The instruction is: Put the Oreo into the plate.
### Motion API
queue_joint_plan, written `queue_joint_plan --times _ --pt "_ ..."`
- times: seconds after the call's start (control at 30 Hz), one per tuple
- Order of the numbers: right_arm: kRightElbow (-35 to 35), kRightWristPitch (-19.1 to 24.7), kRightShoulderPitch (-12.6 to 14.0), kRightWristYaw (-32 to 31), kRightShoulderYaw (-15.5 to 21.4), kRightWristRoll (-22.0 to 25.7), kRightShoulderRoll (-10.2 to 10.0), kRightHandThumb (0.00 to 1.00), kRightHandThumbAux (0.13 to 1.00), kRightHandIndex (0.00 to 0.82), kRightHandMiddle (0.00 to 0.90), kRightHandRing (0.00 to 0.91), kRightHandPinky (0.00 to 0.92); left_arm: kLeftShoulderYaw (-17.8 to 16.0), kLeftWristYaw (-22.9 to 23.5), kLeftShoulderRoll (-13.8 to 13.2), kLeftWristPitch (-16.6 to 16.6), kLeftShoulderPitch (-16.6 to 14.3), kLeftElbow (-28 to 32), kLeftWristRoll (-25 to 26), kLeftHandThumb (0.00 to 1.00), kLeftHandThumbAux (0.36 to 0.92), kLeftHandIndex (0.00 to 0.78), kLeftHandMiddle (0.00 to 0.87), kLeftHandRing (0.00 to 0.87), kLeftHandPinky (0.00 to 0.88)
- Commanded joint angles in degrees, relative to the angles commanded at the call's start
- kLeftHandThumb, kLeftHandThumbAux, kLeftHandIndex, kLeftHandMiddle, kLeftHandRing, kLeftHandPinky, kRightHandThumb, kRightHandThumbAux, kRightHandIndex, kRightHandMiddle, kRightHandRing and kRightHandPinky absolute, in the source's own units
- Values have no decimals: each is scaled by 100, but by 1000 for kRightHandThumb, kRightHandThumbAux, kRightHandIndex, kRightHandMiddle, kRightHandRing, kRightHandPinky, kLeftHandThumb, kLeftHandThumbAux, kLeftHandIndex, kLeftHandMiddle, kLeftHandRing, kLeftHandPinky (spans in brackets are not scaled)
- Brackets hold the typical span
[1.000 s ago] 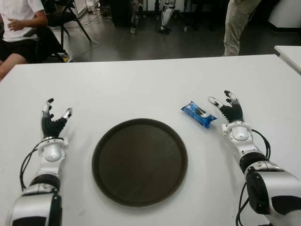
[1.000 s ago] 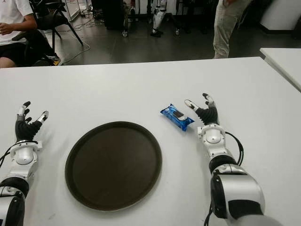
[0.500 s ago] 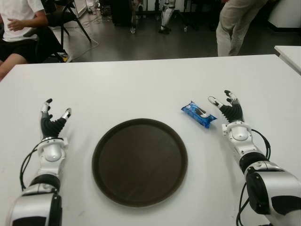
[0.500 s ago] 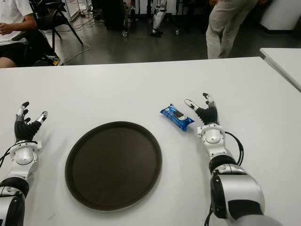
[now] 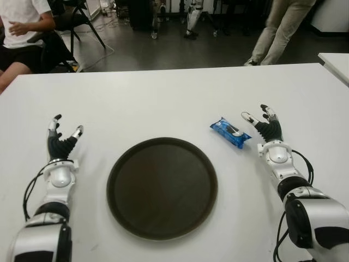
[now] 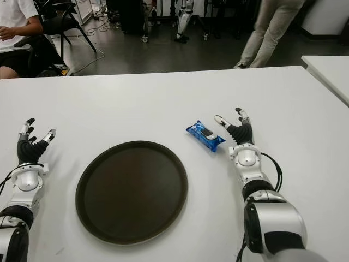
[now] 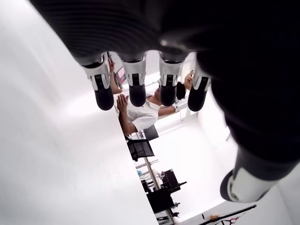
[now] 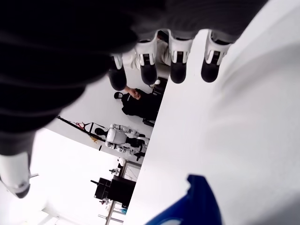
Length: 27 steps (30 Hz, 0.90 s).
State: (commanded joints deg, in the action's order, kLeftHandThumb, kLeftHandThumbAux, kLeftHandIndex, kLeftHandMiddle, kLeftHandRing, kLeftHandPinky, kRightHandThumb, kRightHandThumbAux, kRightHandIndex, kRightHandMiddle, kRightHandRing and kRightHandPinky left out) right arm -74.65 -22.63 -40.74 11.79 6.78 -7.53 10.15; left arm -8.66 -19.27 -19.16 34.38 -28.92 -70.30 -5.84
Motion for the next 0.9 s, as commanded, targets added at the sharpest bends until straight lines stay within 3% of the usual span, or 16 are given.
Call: queue_joint_plan --times 0.9 --pt "-14 60 -18 57 -31 -51 29 0 530 73 19 0 0 -24 -49 -3 -51 -50 -50 2 0 668 7 15 0 0"
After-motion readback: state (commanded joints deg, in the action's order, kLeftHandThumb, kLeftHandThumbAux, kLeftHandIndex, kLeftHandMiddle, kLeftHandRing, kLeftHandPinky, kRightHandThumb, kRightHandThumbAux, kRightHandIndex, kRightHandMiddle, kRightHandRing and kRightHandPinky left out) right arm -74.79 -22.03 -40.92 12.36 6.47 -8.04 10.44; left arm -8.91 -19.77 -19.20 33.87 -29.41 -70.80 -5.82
